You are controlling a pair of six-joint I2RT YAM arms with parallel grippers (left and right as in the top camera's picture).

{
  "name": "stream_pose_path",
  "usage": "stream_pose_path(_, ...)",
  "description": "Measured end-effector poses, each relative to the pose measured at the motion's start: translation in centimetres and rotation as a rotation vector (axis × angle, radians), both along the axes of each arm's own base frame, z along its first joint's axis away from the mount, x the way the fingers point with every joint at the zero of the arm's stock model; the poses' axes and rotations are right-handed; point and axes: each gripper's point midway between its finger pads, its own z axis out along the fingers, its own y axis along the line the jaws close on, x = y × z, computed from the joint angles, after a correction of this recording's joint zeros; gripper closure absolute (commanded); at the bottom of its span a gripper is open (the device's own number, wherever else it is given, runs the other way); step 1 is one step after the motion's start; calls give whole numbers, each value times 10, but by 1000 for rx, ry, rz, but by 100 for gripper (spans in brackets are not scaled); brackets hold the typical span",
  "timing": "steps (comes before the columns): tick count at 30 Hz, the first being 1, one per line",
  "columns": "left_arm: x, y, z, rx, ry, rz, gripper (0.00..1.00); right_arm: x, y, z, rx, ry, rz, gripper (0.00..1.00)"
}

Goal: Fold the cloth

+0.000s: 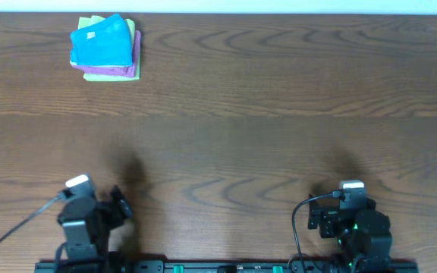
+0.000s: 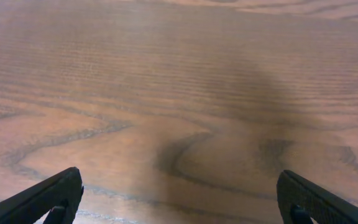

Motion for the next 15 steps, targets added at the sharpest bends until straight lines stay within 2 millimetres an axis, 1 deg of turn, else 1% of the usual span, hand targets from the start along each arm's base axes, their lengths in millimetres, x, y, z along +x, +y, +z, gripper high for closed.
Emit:
stream_pose_path(2, -4, -5, -24, -20, 29, -18, 5, 0, 0, 0, 0, 0, 0, 1)
stream_pose_path(3, -5, -7, -30, -30, 29, -27, 5, 0, 0, 0, 0, 2, 0, 1)
stream_pose_path(9, 4, -15, -13, -10, -95, -103, 5, 0, 0, 0, 0, 0, 0, 1)
stream_pose_path(15, 6, -25, -11, 7, -103, -184, 5, 0, 0, 0, 0, 0, 0, 1)
